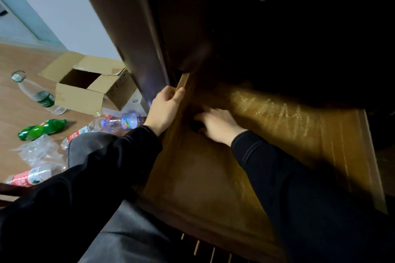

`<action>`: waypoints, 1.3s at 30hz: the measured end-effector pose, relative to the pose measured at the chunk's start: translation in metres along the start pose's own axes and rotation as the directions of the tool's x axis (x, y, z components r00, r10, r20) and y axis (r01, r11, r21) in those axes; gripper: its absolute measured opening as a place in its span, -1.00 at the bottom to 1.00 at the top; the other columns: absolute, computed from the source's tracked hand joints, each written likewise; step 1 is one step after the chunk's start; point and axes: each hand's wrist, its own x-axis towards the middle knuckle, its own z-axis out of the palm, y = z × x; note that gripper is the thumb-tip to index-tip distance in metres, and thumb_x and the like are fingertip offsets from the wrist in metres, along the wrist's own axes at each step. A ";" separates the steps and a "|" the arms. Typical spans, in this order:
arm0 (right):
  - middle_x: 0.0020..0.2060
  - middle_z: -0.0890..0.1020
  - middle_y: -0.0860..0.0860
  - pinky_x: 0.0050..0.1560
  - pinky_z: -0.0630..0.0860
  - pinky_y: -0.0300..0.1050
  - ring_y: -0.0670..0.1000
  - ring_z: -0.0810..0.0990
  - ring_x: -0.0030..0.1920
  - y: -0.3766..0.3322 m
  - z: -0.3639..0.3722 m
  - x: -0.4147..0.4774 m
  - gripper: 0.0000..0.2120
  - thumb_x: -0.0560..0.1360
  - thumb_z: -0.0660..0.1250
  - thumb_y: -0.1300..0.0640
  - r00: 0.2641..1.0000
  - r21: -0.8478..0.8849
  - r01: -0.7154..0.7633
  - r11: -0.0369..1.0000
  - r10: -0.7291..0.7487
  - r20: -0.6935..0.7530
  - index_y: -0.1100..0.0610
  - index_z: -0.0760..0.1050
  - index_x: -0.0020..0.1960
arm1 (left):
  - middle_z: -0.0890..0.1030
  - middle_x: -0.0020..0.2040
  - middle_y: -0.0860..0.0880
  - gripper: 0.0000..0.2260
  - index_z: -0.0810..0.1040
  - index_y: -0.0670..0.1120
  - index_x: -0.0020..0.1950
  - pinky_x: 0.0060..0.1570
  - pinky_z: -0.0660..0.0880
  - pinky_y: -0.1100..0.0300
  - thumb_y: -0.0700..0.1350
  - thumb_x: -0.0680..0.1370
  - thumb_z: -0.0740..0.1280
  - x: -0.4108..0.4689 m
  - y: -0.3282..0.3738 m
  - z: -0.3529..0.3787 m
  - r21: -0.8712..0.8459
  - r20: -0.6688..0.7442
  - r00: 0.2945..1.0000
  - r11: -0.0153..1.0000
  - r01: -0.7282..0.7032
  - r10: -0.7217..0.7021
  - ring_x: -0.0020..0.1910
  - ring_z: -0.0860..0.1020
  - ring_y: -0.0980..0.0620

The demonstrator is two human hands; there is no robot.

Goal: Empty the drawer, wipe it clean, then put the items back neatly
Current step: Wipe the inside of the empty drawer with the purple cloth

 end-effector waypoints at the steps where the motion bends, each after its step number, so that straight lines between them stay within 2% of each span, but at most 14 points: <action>1: 0.36 0.48 0.07 0.11 0.53 0.04 0.19 0.58 0.23 -0.001 -0.001 0.000 -0.52 0.57 0.38 0.08 1.000 0.002 0.002 1.000 -0.002 0.005 -0.13 0.41 0.46 | 0.61 -0.08 0.01 -0.69 0.55 -0.02 0.02 0.04 0.46 0.02 0.20 0.62 0.23 0.000 -0.001 -0.001 -0.004 -0.009 1.000 1.000 -0.004 0.004 -0.02 0.57 -0.02; 5: 0.37 0.46 0.13 0.09 0.53 0.05 0.22 0.58 0.22 -0.014 -0.007 -0.007 -0.53 0.59 0.30 0.21 0.999 -0.022 0.007 1.000 -0.006 0.034 -0.07 0.41 0.47 | 0.57 -0.16 -0.02 -0.71 0.53 -0.05 -0.06 -0.04 0.42 0.04 0.15 0.63 0.25 -0.001 0.000 0.000 -0.029 -0.027 1.000 1.000 -0.008 0.007 -0.11 0.52 -0.03; 8: 0.28 0.51 0.18 0.02 0.55 0.06 0.25 0.61 0.10 -0.037 -0.001 -0.033 -0.62 0.63 0.19 0.24 0.975 0.005 0.213 0.977 -0.213 0.061 0.01 0.49 0.41 | 0.56 -0.17 -0.05 -0.68 0.53 -0.11 -0.03 -0.08 0.41 0.06 0.14 0.64 0.24 -0.002 0.001 -0.001 -0.031 -0.027 1.000 0.999 -0.015 0.014 -0.16 0.49 -0.02; 11: 0.16 0.53 0.17 -0.14 0.48 0.02 0.25 0.58 0.01 -0.054 0.004 -0.062 -0.64 0.62 0.19 0.25 0.901 0.090 0.413 0.906 -0.421 0.107 0.04 0.55 0.36 | 0.56 -0.18 -0.03 -0.69 0.52 -0.09 -0.05 -0.08 0.42 0.05 0.15 0.64 0.23 -0.002 0.001 -0.003 -0.015 -0.024 1.000 1.000 -0.019 0.019 -0.16 0.50 -0.02; 15: 0.37 0.46 0.11 0.12 0.50 0.04 0.20 0.56 0.24 -0.039 -0.012 -0.033 -0.56 0.62 0.25 0.21 0.973 0.048 0.209 0.977 -0.213 0.091 -0.05 0.42 0.47 | 0.59 -0.13 -0.06 -0.68 0.53 -0.08 -0.03 -0.04 0.44 0.02 0.16 0.64 0.23 -0.003 0.002 -0.004 -0.008 -0.027 0.999 1.000 -0.018 0.018 -0.10 0.53 -0.05; 17: 0.37 0.45 0.12 0.16 0.49 0.05 0.20 0.56 0.24 -0.035 -0.017 -0.023 -0.60 0.64 0.23 0.17 0.988 -0.023 0.144 0.989 -0.142 0.056 -0.03 0.41 0.47 | 0.62 -0.08 -0.07 -0.69 0.53 -0.07 -0.01 -0.01 0.45 0.01 0.17 0.64 0.22 -0.003 0.002 -0.004 -0.005 -0.020 1.000 1.000 -0.014 0.014 -0.06 0.55 -0.06; 19: 0.30 0.49 0.18 0.13 0.47 0.08 0.25 0.55 0.20 -0.049 -0.011 -0.032 -0.67 0.67 0.15 0.19 0.968 -0.022 0.243 0.970 -0.242 0.062 0.06 0.48 0.40 | 0.62 -0.09 -0.06 -0.70 0.52 -0.05 -0.03 0.00 0.46 0.01 0.17 0.64 0.22 -0.002 0.001 -0.003 -0.005 -0.010 1.000 1.000 -0.009 0.009 -0.05 0.56 -0.08; 23: 0.45 0.38 0.27 0.00 0.58 0.10 0.32 0.55 0.21 -0.090 0.013 -0.077 -0.60 0.62 0.23 0.27 0.816 0.042 0.538 0.842 -0.533 0.222 0.04 0.48 0.43 | 0.63 -0.09 -0.05 -0.68 0.53 -0.04 -0.01 0.02 0.48 0.03 0.19 0.64 0.21 -0.003 0.001 -0.003 -0.007 -0.008 1.000 1.000 0.003 -0.003 -0.02 0.59 -0.06; 24: 0.48 0.35 0.26 0.03 0.57 0.09 0.32 0.55 0.23 -0.088 0.014 -0.077 -0.57 0.62 0.23 0.28 0.812 0.059 0.544 0.837 -0.542 0.214 0.01 0.46 0.45 | 0.63 -0.08 -0.05 -0.68 0.53 -0.05 0.00 0.01 0.48 0.04 0.19 0.64 0.21 -0.003 0.001 -0.003 -0.012 -0.009 1.000 1.000 0.005 -0.006 -0.03 0.59 -0.05; 27: 0.48 0.37 0.21 0.24 0.47 0.06 0.26 0.49 0.33 -0.063 0.001 -0.054 -0.56 0.65 0.17 0.27 0.907 0.086 0.394 0.915 -0.402 0.125 -0.01 0.42 0.49 | 0.61 -0.14 0.02 -0.71 0.53 -0.02 -0.06 -0.06 0.45 0.06 0.18 0.63 0.23 -0.002 0.001 -0.002 -0.025 -0.017 1.000 1.000 0.009 -0.010 -0.08 0.57 -0.02; 30: 0.32 0.47 0.13 0.17 0.47 0.08 0.22 0.53 0.22 -0.047 -0.009 -0.038 -0.62 0.65 0.17 0.20 0.952 0.044 0.300 0.953 -0.302 0.043 -0.01 0.47 0.44 | 0.60 -0.15 0.07 -0.74 0.50 0.05 -0.11 -0.09 0.44 0.10 0.19 0.62 0.23 -0.001 0.001 -0.002 -0.014 -0.024 1.000 1.000 0.012 -0.012 -0.10 0.56 0.03; 33: 0.36 0.46 0.21 0.17 0.46 0.07 0.26 0.53 0.20 -0.070 0.003 -0.059 -0.63 0.67 0.14 0.21 0.913 0.036 0.395 0.918 -0.396 0.099 0.04 0.49 0.42 | 0.62 -0.12 0.06 -0.72 0.52 0.06 -0.07 -0.10 0.47 0.11 0.24 0.60 0.21 -0.001 -0.001 -0.002 -0.015 -0.009 1.000 1.000 0.025 -0.025 -0.08 0.59 0.03; 37: 0.34 0.46 0.27 0.04 0.58 0.16 0.33 0.57 0.15 -0.090 0.015 -0.086 -0.61 0.61 0.25 0.28 0.766 0.094 0.592 0.801 -0.595 0.243 0.07 0.51 0.39 | 0.60 -0.12 0.08 -0.71 0.49 0.09 -0.06 -0.20 0.40 0.17 0.28 0.59 0.18 -0.002 -0.001 -0.003 0.006 -0.005 1.000 1.000 0.019 -0.019 -0.12 0.57 0.10; 39: 0.29 0.52 0.30 0.04 0.58 0.17 0.32 0.59 0.09 -0.076 0.009 -0.074 -0.63 0.60 0.23 0.33 0.826 0.164 0.515 0.841 -0.538 0.167 0.11 0.57 0.35 | 0.60 -0.13 0.11 -0.72 0.50 0.10 -0.06 -0.21 0.39 0.18 0.27 0.59 0.19 -0.003 0.000 -0.004 0.014 -0.017 1.000 1.000 0.018 -0.018 -0.13 0.56 0.14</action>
